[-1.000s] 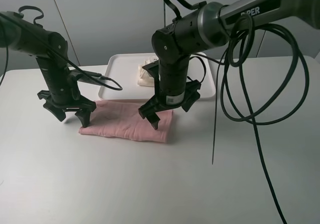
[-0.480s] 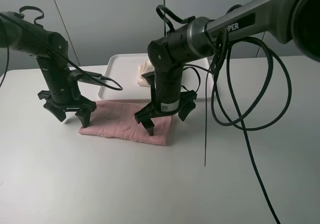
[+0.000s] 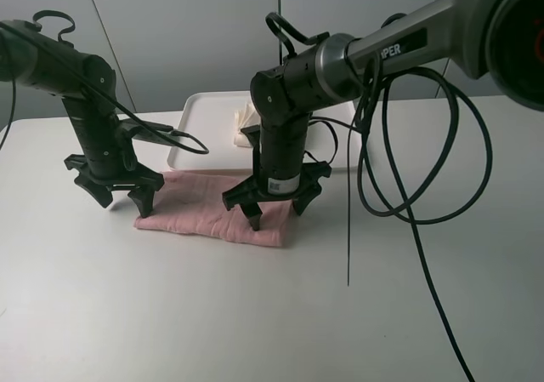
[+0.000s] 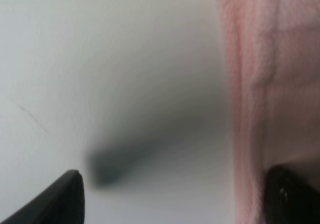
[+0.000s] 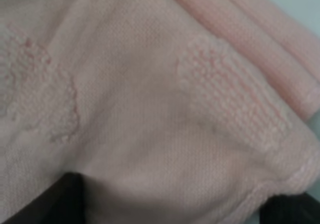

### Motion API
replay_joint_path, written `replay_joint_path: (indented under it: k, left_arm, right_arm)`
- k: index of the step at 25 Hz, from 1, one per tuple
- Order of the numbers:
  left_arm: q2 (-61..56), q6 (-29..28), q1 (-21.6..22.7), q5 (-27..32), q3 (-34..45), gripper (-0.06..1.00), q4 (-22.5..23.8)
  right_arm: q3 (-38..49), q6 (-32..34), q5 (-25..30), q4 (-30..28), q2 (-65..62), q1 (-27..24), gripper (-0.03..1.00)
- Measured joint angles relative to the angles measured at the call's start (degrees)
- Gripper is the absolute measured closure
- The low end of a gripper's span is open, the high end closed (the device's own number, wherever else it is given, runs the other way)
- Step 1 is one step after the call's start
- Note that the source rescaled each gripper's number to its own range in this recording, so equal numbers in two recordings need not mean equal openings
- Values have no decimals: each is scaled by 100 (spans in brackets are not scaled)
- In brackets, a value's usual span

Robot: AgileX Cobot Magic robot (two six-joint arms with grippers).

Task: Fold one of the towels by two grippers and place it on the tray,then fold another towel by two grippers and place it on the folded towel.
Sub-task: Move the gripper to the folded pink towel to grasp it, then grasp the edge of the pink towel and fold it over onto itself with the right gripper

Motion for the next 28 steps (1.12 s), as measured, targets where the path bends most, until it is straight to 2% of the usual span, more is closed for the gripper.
replay_joint_path:
  k: [8, 11, 13, 16, 21, 28]
  left_arm:
    - [9, 0, 0, 0, 0, 2, 0]
    - [9, 0, 0, 0, 0, 2, 0]
    - [9, 0, 0, 0, 0, 2, 0]
    - [9, 0, 0, 0, 0, 2, 0]
    - [9, 0, 0, 0, 0, 2, 0]
    - [9, 0, 0, 0, 0, 2, 0]
  right_arm:
    - [-22, 0, 0, 0, 18, 0, 21]
    - [-52, 0, 13, 0, 80, 0, 25]
    - [-79, 0, 20, 22, 101, 0, 31]
    - [-105, 0, 8, 137, 123, 10, 48]
    - [-105, -127, -81, 328, 134, 49, 90]
    - [-114, -152, -102, 328, 124, 61, 91]
